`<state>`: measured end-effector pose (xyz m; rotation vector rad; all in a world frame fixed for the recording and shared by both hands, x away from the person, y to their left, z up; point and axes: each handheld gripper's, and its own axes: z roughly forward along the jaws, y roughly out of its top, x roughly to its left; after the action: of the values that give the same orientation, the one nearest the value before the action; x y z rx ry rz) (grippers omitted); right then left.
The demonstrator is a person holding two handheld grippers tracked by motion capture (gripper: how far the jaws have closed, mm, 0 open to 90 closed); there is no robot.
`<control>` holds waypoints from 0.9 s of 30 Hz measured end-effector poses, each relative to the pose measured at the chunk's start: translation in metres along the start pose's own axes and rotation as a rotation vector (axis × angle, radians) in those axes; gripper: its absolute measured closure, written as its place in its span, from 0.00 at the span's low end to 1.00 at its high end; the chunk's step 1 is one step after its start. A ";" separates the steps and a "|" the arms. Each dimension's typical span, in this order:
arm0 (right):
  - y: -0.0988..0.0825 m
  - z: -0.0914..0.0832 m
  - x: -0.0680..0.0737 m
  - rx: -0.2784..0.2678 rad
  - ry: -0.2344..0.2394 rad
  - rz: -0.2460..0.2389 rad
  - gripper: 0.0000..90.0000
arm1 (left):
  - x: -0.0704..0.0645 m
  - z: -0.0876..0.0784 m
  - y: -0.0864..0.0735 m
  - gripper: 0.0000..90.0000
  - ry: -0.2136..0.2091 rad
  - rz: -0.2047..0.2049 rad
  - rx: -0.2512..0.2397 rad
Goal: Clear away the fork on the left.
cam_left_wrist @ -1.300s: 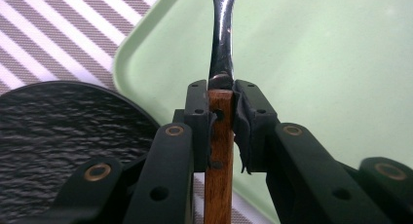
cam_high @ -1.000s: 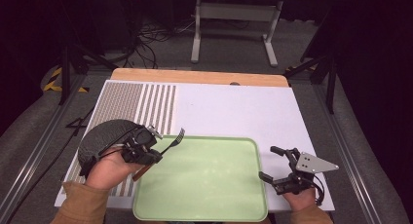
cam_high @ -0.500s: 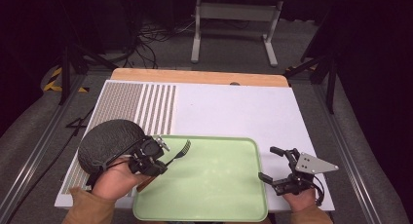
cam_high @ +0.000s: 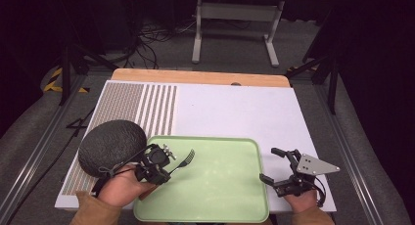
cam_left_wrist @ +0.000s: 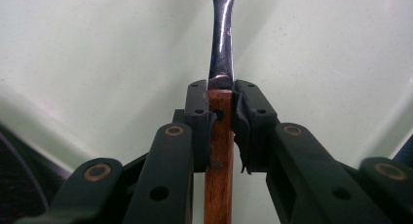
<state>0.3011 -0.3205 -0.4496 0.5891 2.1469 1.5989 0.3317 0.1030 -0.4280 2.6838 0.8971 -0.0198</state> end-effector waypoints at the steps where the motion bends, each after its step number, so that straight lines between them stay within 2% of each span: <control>1: 0.000 0.000 0.000 0.000 0.000 0.000 0.06 | -0.001 0.001 0.000 0.86 -0.003 0.000 0.006; 7: 0.000 0.000 0.000 0.000 0.001 0.001 0.06 | -0.003 0.008 0.001 0.86 -0.029 -0.013 0.024; 9: 0.000 0.001 0.001 0.002 0.003 -0.003 0.07 | -0.004 0.011 0.001 0.86 -0.033 -0.005 0.040; 17: 0.000 0.000 0.001 -0.001 0.000 0.000 0.06 | -0.009 0.019 0.002 0.86 -0.030 -0.019 0.073; 24: 0.000 0.000 0.000 -0.001 -0.002 0.000 0.06 | -0.009 0.020 0.002 0.86 -0.040 -0.032 0.074; 27: 0.000 0.000 0.000 0.000 0.000 0.002 0.07 | -0.009 0.019 0.002 0.85 -0.050 -0.020 0.073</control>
<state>0.3008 -0.3203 -0.4499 0.5917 2.1477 1.5999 0.3268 0.0904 -0.4442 2.7280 0.9255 -0.1258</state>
